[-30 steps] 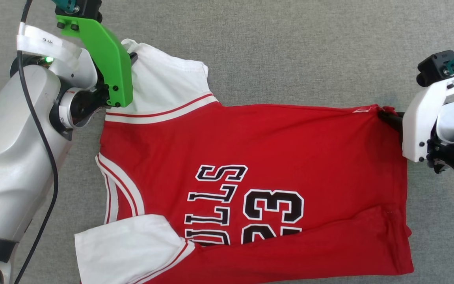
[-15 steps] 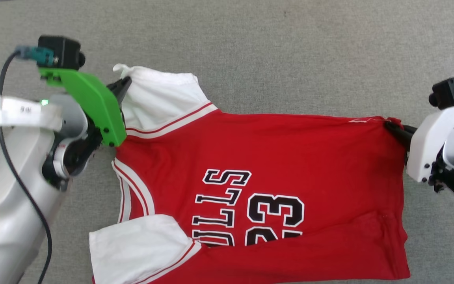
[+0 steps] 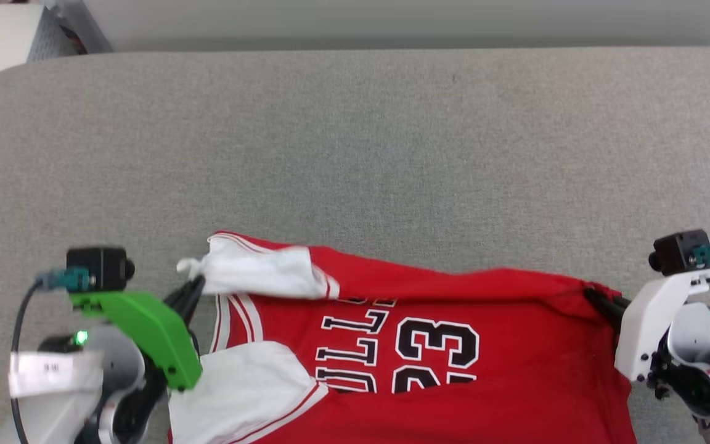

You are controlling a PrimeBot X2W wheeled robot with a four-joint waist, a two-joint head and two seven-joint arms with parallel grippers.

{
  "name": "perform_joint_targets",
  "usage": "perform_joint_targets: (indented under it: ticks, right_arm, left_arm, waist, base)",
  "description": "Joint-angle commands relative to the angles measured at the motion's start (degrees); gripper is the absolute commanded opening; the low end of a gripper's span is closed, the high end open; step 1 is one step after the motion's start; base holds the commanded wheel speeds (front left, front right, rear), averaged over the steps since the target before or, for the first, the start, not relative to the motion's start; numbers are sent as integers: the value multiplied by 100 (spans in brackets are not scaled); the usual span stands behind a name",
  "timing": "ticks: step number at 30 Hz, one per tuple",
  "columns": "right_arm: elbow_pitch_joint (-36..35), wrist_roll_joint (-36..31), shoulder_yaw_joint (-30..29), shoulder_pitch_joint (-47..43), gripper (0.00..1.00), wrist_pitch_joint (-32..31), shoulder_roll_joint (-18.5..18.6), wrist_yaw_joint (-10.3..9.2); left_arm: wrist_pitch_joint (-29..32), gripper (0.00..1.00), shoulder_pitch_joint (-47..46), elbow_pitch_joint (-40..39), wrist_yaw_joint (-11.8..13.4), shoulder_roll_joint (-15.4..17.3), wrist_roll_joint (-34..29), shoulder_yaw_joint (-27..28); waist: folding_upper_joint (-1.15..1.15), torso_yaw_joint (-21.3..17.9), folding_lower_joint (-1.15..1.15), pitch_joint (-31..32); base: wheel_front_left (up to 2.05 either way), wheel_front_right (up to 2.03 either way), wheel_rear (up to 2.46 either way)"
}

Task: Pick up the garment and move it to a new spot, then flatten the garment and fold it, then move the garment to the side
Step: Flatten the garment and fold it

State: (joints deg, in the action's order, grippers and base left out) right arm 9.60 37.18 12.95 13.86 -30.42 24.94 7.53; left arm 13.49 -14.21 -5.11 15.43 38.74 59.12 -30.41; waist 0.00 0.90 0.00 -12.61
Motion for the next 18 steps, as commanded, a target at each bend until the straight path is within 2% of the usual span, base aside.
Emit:
perform_joint_targets:
  ticks: [1,10,14,18]
  right_arm:
    - [-29,-49,-55,-147,0,48,-55,-4]
    - [-40,-140,-419,-918,0,42,-304,-4]
    - [-41,-208,-610,-1202,0,30,-428,-4]
    - [-44,-302,-780,-1456,0,23,-548,-4]
  left_arm:
    - [-65,0,263,-112,78,78,19,23]
    - [-309,0,1656,-690,562,180,365,121]
    - [-337,0,2076,-748,665,154,503,90]
    - [-336,0,2299,-609,650,63,619,21]
  waist:
    - [0,55,0,217]
    - [0,92,0,568]
    - [0,110,0,651]
    - [0,109,0,696]
  base:
    - [0,0,0]
    - [0,0,0]
    - [0,0,0]
    - [0,0,0]
